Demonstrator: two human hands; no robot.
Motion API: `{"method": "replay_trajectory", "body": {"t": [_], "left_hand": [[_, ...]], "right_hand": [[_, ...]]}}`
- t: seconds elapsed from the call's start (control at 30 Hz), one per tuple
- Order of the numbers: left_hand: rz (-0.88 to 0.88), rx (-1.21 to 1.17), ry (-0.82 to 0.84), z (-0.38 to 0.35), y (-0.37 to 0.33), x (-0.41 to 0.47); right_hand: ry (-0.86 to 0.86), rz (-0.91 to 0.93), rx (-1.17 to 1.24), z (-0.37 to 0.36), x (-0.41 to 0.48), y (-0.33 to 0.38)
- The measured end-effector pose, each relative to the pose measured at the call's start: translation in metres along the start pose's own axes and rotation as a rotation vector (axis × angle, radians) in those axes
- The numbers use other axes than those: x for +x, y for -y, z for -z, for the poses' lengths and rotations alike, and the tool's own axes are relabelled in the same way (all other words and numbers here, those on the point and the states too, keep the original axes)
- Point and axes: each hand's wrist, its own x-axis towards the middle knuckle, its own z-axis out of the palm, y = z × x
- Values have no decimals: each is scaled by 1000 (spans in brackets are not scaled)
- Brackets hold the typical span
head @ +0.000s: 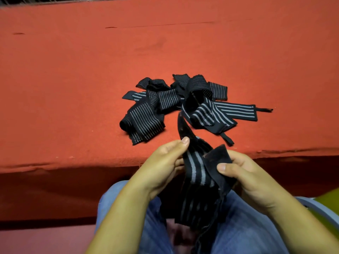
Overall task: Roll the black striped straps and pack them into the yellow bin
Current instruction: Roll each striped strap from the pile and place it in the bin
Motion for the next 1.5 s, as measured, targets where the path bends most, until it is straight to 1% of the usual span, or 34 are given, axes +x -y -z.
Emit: {"method": "replay_trajectory", "body": {"t": [0.1,0.23,0.3,0.4,0.5,0.63,0.73,0.83,0.97,1.03,1.13,1.2,1.27,1.37,1.5], "left_hand": [[-102,-62,-63,-5,-1,1],[-261,0,-189,-3,-1,2],[-339,80,-240,0,-2,2],[-397,144,-273,2,-5,-1],[-415,184,-300,-1,-5,-2],[-407,189,-302,-8,-3,1],[-391,186,-263,-11,-1,1],[-404,201,-264,-10,-1,0],[-452,289,-334,-1,-3,-2],[-460,323,-392,3,-3,-2],[-531,440,-504,4,-2,1],[-547,536,-565,-3,0,2],[-556,572,-600,-13,1,1],[-537,530,-577,-22,0,0],[-492,530,-502,-22,3,0]], "right_hand": [[-5,-30,-31,0,1,-4],[-21,-45,-80,4,2,-7],[-41,-12,-85,7,1,-4],[-111,73,-43,11,0,4],[-200,145,-74,9,3,12],[-249,219,-52,-2,11,15],[-319,192,-13,-9,19,11],[-360,173,-41,-14,23,8],[-504,177,-15,-6,24,6],[-543,166,-8,-2,24,6],[-573,168,-20,-4,25,4],[-589,160,-27,-10,29,2],[-596,155,-22,-17,33,-2],[-574,121,48,-24,36,-5],[-478,18,234,-34,33,-1]]}}
